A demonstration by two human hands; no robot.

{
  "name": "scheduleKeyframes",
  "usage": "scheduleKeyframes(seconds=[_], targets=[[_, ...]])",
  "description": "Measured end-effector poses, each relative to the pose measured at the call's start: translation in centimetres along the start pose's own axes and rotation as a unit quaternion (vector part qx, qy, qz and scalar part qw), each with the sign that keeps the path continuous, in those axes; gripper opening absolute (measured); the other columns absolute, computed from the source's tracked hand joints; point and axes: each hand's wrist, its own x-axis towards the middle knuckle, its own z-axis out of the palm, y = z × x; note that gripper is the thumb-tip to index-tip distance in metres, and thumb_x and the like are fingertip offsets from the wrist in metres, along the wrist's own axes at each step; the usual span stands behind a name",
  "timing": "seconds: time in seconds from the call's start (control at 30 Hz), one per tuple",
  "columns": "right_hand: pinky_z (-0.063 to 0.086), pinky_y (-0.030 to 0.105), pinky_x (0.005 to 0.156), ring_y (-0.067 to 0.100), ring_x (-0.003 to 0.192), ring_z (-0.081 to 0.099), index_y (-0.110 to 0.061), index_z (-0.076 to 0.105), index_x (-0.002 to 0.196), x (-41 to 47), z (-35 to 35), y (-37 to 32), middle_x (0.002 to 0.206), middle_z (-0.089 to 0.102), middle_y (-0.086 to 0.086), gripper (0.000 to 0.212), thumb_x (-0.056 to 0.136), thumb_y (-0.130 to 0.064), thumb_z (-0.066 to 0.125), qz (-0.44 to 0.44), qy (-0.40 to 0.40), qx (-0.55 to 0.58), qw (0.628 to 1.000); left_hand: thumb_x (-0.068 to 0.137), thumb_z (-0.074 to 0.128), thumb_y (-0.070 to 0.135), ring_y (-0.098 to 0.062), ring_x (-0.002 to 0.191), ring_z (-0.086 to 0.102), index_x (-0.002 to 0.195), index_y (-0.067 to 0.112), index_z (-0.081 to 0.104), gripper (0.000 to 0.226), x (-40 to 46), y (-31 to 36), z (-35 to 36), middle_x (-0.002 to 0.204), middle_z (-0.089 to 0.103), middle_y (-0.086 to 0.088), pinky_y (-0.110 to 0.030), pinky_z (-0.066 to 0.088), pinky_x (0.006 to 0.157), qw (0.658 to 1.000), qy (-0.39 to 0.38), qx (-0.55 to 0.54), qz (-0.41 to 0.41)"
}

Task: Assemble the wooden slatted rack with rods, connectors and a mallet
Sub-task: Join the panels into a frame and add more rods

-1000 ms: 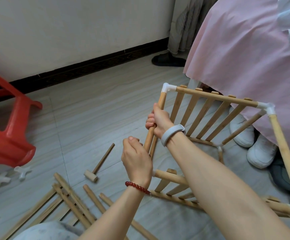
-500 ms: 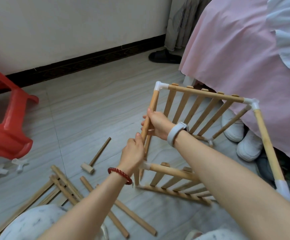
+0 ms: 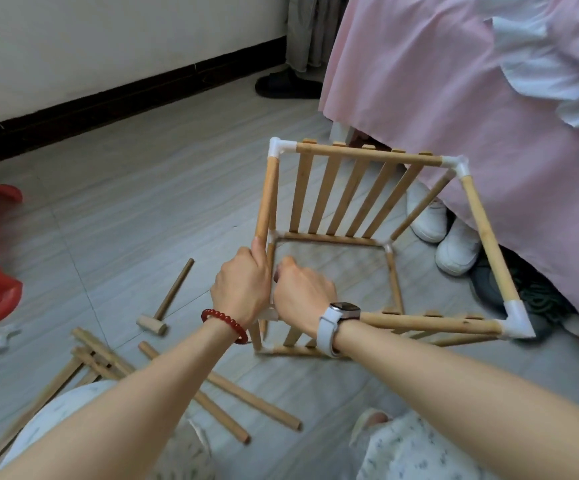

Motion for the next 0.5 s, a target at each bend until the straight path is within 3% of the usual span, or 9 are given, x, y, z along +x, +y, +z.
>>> scheduleKeyframes(seconds=[0.17,0.33,0.43,0.5], targets=[[0.029,0.033,0.059,0.027,0.069,0.045,-0.013,0.045,0.102,-1.3,0.8,0.3,0.093,0.064,0.009,0.013,0.093,-0.011,0.036,-0.046,0.0,-0.016,0.999,0.098,0.017,0.052,-0.03,0.081,0.052,0.088,0.011,0.051,0.054,-1.5,-0.7,0.3,0.077,0.054,-0.004,-0.038,0.039,0.07,0.999,-0.02,-0.017,-0.033],[0.021,0.033,0.049,0.026,0.066,0.043,-0.011,0.043,0.114,-2.8,0.6,1.6,0.091,0.064,0.009,0.022,0.095,-0.007,0.034,-0.097,-0.004,-0.095,0.991,0.1,0.017,0.048,-0.032,0.081,0.055,0.093,0.011,0.044,0.046,-4.1,-0.5,1.2,0.079,0.054,-0.004,-0.041,0.043,0.071,0.997,-0.024,-0.03,-0.063],[0.024,0.033,0.053,0.031,0.076,0.057,-0.012,0.043,0.109,-4.1,0.8,2.8,0.086,0.063,0.008,0.016,0.098,-0.011,0.032,-0.071,0.005,-0.072,0.995,0.101,0.029,0.035,-0.028,0.086,0.056,0.114,0.014,0.042,0.028,-5.7,-0.7,1.4,0.106,0.053,-0.005,-0.038,0.042,0.068,0.998,0.025,0.029,0.042],[0.027,0.033,0.06,0.034,0.086,0.062,-0.012,0.044,0.105,-4.8,0.9,3.4,0.091,0.066,0.011,0.016,0.1,-0.017,0.03,-0.043,0.026,-0.057,0.997,0.097,0.036,0.025,-0.028,0.111,0.047,0.129,0.012,0.041,0.035,-5.7,-1.1,1.4,0.128,0.043,-0.009,-0.043,0.043,0.086,0.978,0.066,0.092,0.177]])
